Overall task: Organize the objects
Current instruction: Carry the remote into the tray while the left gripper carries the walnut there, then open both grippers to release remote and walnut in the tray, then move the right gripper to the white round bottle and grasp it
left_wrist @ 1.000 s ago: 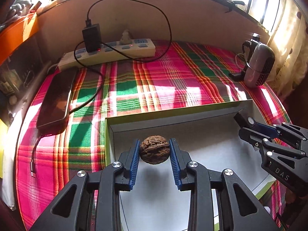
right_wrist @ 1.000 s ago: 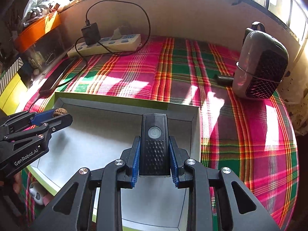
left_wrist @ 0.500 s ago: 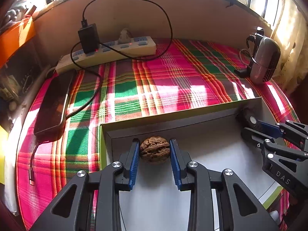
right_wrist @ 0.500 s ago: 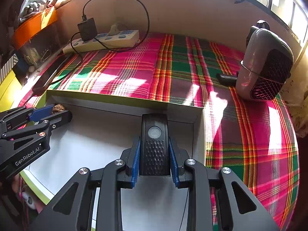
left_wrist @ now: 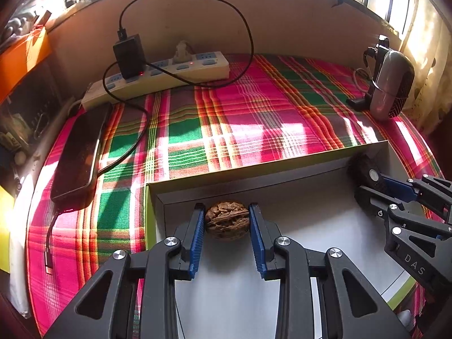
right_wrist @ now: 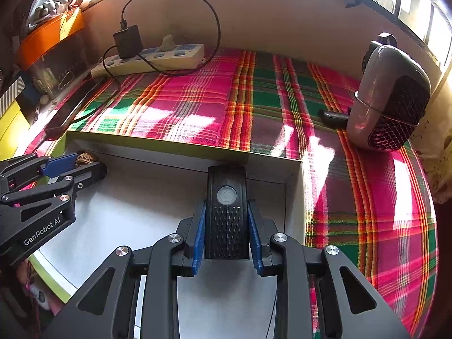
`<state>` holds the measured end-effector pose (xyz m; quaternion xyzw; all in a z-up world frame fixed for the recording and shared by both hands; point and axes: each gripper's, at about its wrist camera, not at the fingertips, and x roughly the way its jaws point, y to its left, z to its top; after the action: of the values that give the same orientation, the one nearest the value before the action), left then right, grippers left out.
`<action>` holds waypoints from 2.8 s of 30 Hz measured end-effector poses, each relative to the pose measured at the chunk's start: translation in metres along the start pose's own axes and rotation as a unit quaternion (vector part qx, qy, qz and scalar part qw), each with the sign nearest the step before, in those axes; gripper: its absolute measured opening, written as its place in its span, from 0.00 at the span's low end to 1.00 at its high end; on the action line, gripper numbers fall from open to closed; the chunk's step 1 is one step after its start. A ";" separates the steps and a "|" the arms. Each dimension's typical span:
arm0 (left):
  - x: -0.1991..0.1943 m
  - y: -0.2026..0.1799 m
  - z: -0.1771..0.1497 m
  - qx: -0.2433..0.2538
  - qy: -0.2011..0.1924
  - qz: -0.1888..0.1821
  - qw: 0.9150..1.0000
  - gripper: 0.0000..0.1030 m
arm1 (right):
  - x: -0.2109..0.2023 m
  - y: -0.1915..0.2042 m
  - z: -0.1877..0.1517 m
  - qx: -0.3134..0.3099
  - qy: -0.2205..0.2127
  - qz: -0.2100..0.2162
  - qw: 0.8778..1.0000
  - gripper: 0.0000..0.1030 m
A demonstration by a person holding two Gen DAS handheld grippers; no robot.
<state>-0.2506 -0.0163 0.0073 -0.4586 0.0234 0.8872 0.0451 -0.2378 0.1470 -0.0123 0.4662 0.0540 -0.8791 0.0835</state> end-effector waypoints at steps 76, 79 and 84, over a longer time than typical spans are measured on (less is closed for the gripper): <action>-0.151 0.012 -0.180 -0.046 -0.059 -0.071 0.995 0.30 | -0.161 0.050 -0.216 0.002 -0.070 0.065 0.995 0.47; -0.150 0.012 -0.183 -0.045 -0.056 -0.072 0.995 0.30 | -0.162 0.053 -0.219 0.003 -0.072 0.073 0.995 0.47; -0.148 0.013 -0.186 -0.046 -0.052 -0.072 0.995 0.30 | -0.164 0.061 -0.223 -0.010 -0.075 0.076 0.994 0.47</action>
<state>-0.0156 -0.0538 0.0208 -0.4141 -0.0531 0.9044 0.0887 0.0454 0.1420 -0.0018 0.4011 0.0204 -0.9020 0.1587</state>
